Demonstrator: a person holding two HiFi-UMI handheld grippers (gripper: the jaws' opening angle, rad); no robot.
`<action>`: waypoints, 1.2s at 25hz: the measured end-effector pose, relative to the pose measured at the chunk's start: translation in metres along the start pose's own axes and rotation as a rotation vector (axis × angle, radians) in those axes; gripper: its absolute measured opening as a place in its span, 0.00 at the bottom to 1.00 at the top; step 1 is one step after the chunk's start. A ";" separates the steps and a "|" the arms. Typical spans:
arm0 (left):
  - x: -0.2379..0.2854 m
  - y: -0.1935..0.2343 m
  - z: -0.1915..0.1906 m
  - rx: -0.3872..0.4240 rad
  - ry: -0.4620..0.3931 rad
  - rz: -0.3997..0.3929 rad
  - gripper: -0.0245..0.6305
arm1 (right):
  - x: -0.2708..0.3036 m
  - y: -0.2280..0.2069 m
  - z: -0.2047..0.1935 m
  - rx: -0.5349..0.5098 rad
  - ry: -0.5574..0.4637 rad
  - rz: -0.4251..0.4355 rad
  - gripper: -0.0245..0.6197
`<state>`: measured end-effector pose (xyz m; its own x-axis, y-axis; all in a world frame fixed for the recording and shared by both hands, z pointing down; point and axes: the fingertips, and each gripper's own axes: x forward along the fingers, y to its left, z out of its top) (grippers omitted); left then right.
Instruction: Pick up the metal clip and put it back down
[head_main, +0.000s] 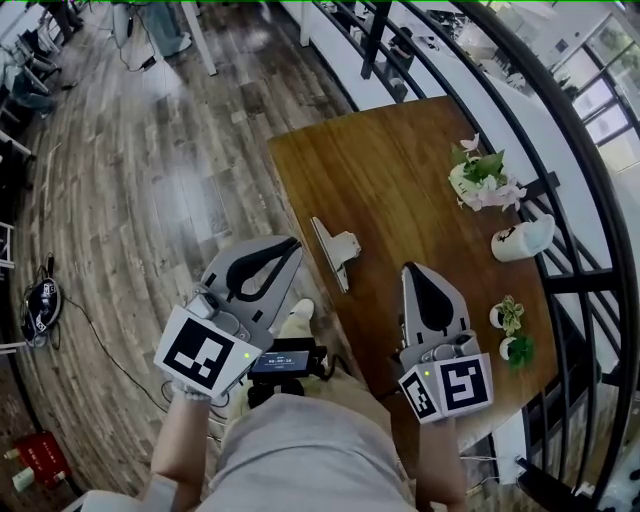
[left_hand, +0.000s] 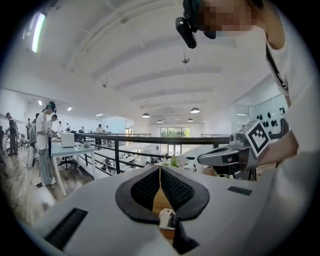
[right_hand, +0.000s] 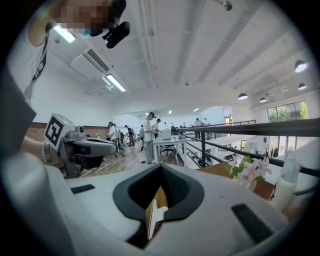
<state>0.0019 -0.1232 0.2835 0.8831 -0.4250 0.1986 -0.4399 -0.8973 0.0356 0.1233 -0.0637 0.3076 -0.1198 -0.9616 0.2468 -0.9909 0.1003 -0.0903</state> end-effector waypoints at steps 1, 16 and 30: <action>-0.001 -0.001 -0.001 0.000 0.001 -0.002 0.06 | -0.001 0.000 0.000 -0.004 -0.001 -0.001 0.04; -0.010 -0.011 -0.009 0.013 0.009 -0.012 0.06 | -0.007 0.013 -0.002 -0.028 -0.008 0.006 0.04; -0.016 -0.015 -0.012 0.002 0.013 0.003 0.06 | -0.014 0.018 -0.003 -0.041 -0.003 0.019 0.04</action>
<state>-0.0074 -0.1019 0.2918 0.8795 -0.4262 0.2119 -0.4424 -0.8962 0.0334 0.1073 -0.0482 0.3053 -0.1389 -0.9602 0.2422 -0.9901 0.1293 -0.0550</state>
